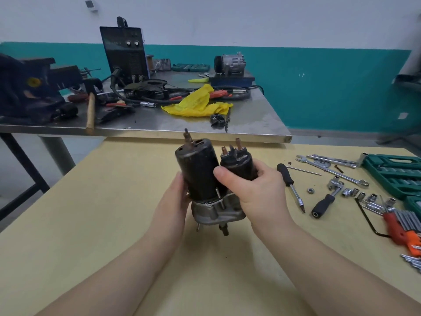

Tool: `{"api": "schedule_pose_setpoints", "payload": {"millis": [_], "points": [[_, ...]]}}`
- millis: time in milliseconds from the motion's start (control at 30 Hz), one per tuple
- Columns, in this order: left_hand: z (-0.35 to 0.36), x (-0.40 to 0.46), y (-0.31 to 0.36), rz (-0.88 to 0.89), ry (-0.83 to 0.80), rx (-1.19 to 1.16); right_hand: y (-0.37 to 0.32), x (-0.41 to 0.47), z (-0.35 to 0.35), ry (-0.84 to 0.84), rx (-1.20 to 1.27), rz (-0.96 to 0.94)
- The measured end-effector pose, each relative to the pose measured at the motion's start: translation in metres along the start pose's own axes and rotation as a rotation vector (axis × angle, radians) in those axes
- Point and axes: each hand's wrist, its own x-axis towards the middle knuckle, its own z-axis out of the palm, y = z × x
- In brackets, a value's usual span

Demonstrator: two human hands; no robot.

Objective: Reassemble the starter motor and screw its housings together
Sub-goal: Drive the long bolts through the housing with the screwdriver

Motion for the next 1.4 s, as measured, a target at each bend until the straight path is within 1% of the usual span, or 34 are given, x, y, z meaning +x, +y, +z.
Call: {"api": "schedule_pose_setpoints", "payload": {"millis": [67,100,167,200,267,333,433,667,800,867,933,1000,1100,1233,1400], "points": [[0.0,-0.013,-0.007,0.079,-0.078,0.076,0.001,0.0,0.001,0.008,0.088,0.114],[-0.001,-0.022,-0.01,0.085,-0.116,0.069,0.0,0.001,0.002,0.008,0.139,0.174],[-0.002,-0.025,-0.005,0.108,-0.102,0.082,-0.001,0.002,0.002,0.01,0.219,0.278],[-0.004,-0.024,-0.004,0.128,-0.056,0.095,-0.002,0.003,0.002,0.016,0.253,0.32],[-0.008,-0.02,-0.004,0.175,-0.025,0.111,-0.002,0.004,0.002,0.02,0.306,0.385],[-0.008,-0.023,-0.008,0.195,0.004,0.124,-0.001,0.003,0.002,0.004,0.324,0.433],[-0.008,-0.026,-0.012,0.216,0.005,0.085,0.0,0.002,0.003,-0.044,0.314,0.471],[-0.004,-0.029,-0.006,0.243,-0.014,-0.011,-0.005,0.004,0.001,-0.127,0.272,0.425],[-0.003,-0.027,-0.009,0.249,0.046,-0.019,-0.006,0.002,0.001,-0.141,0.263,0.434],[-0.003,-0.028,-0.007,0.209,0.056,-0.081,-0.008,0.002,0.002,-0.154,0.217,0.428],[-0.004,-0.029,-0.002,0.075,0.051,-0.246,-0.012,0.004,0.001,-0.191,0.169,0.402],[-0.006,-0.028,0.003,-0.032,0.02,-0.398,-0.019,0.005,-0.001,-0.234,0.128,0.348],[-0.009,-0.025,0.006,-0.062,-0.054,-0.501,-0.031,0.004,-0.004,-0.283,0.099,0.27],[-0.008,-0.025,0.004,-0.083,-0.095,-0.543,-0.042,0.001,-0.008,-0.271,0.107,0.23],[0.003,-0.03,0.008,-0.063,-0.158,-0.495,-0.049,0.004,-0.013,-0.2,0.042,0.189]]}}
